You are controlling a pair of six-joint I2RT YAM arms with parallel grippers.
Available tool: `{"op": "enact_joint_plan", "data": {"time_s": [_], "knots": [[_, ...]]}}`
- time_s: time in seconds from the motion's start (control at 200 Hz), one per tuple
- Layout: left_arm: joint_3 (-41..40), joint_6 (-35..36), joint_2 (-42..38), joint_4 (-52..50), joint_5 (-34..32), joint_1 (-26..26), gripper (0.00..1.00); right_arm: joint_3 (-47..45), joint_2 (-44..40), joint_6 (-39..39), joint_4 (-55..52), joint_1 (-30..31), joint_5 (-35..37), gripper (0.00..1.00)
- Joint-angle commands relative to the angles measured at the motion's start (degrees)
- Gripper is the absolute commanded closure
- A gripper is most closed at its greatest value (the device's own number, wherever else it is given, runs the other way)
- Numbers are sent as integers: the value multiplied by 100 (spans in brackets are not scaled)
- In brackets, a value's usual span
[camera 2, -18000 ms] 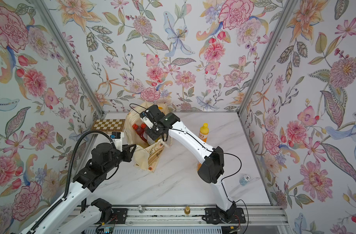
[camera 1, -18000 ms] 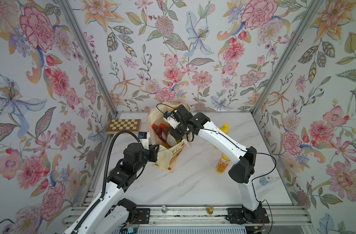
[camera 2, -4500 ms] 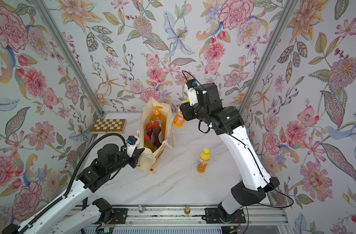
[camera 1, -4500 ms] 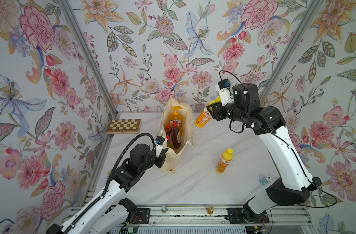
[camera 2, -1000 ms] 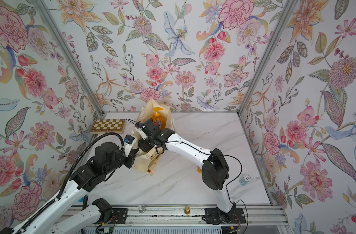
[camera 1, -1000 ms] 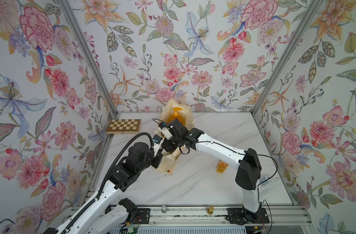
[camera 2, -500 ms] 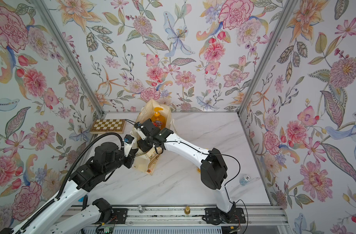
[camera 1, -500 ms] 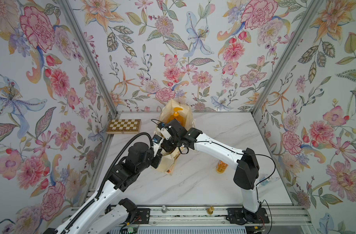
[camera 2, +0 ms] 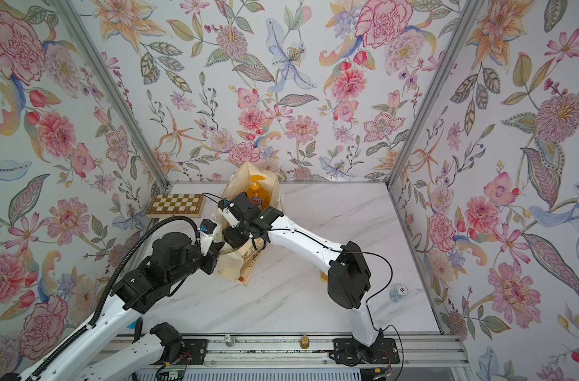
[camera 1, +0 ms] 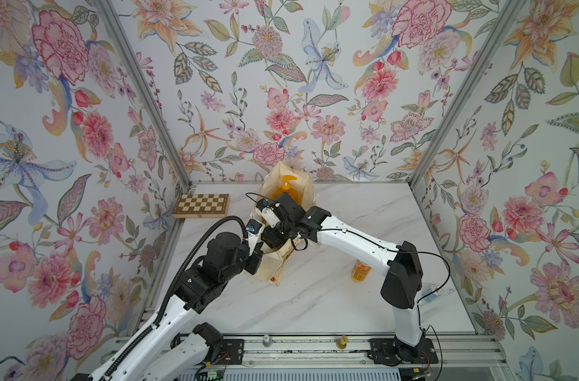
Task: Pack dish soap into the shopping bag
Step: Place the bottle of dish soap in the shopping bag.
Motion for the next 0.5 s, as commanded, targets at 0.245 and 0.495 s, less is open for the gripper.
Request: {"op": "enact_joint_plan", "data": {"time_s": [0.245,0.495], "knots": [[-141,-68,-238,829,-18,-68,100,229,-581,-32,151,119,-448,41],[-268,-74,-249,885,18,-68,100,181,-803,-16,153,92,-406,39]]}}
